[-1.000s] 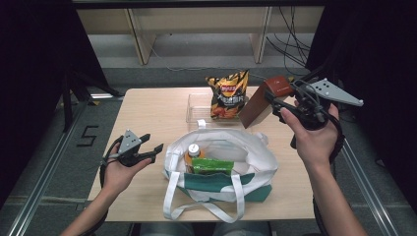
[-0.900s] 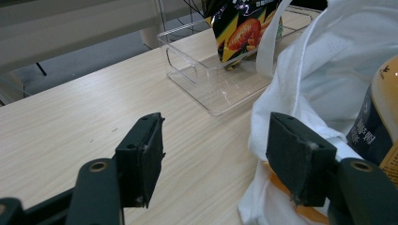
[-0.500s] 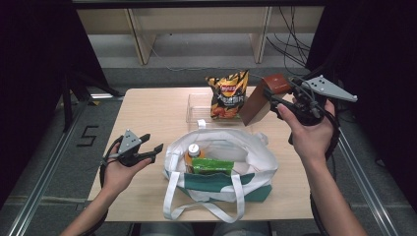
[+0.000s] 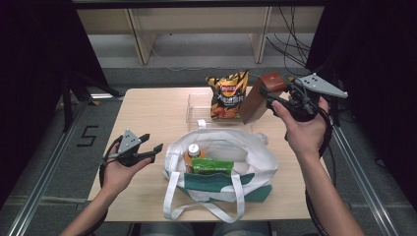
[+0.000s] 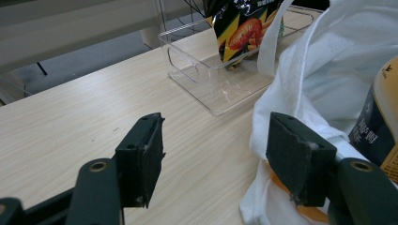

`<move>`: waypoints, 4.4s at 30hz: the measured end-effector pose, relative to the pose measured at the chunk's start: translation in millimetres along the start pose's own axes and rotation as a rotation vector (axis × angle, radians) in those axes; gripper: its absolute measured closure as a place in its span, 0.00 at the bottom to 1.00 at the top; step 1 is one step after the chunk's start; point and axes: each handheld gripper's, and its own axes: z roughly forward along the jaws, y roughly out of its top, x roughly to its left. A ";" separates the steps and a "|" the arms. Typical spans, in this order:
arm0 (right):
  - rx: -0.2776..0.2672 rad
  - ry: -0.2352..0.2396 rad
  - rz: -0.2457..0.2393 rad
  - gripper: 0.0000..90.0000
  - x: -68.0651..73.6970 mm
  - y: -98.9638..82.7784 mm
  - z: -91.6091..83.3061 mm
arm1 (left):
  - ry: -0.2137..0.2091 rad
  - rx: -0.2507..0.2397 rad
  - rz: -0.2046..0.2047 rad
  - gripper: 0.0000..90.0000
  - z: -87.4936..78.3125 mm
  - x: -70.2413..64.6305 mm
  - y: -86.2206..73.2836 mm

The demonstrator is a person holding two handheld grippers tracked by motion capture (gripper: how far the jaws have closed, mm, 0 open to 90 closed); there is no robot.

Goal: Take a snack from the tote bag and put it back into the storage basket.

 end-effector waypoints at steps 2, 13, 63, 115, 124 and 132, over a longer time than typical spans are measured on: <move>0.003 -0.009 -0.008 0.43 -1.1 -0.3 2.1 | 0.000 -0.002 0.002 0.40 0.0 0.2 0.3; 0.018 -0.030 0.003 0.43 -1.8 -3.6 16.6 | -0.002 -0.008 0.001 0.40 0.2 0.9 -0.2; 0.063 -0.083 0.003 0.43 -5.5 -29.2 75.0 | 0.005 -0.004 -0.010 0.41 -1.0 2.0 -2.0; 0.127 -0.188 0.018 0.43 -16.4 -47.2 105.0 | 0.006 -0.012 -0.014 0.41 -2.6 2.8 -0.5; 0.140 -0.203 0.019 0.43 -20.0 -52.5 108.2 | 0.004 -0.010 -0.011 0.41 -2.3 2.9 -0.9; 0.151 -0.206 0.025 0.43 -21.6 -57.5 110.4 | 0.006 -0.009 -0.011 0.41 -2.6 2.6 -0.8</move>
